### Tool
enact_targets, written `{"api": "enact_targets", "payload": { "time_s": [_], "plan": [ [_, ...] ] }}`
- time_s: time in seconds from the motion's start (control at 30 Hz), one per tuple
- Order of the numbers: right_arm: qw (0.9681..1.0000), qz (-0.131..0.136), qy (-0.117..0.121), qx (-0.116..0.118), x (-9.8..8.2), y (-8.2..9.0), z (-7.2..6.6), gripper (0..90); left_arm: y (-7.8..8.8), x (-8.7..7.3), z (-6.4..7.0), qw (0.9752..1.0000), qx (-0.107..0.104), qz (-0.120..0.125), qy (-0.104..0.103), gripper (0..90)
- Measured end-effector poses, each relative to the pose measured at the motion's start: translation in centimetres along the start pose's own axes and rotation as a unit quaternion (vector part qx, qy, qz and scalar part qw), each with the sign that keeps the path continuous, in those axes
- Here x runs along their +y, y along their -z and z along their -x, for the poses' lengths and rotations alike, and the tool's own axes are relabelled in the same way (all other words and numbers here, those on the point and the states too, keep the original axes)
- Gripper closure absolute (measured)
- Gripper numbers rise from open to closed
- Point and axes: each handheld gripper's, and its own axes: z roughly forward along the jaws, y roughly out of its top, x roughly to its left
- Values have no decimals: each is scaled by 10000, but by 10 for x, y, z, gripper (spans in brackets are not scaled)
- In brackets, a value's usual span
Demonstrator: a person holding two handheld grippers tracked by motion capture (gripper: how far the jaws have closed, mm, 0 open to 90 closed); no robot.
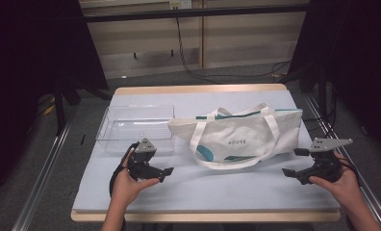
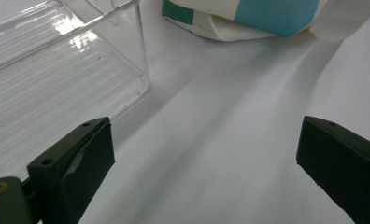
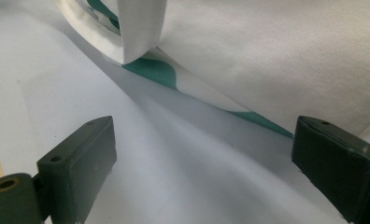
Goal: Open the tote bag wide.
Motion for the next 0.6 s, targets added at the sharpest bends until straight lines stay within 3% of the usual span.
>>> {"api": "enact_targets", "payload": {
  "time_s": [0.2,0.37,0.6],
  "plan": [
    [9999,8,113,71,5,0,-2,82,1,4,-1,9999,3,-90,-86,50],
    [9999,3,108,70,7,2,-2,92,2,10,1,9999,-77,-58,-95,54],
    [9997,43,98,202,10,1,-2,115,2,19,5,9995,-107,-197,-224,58]
  ]
}}
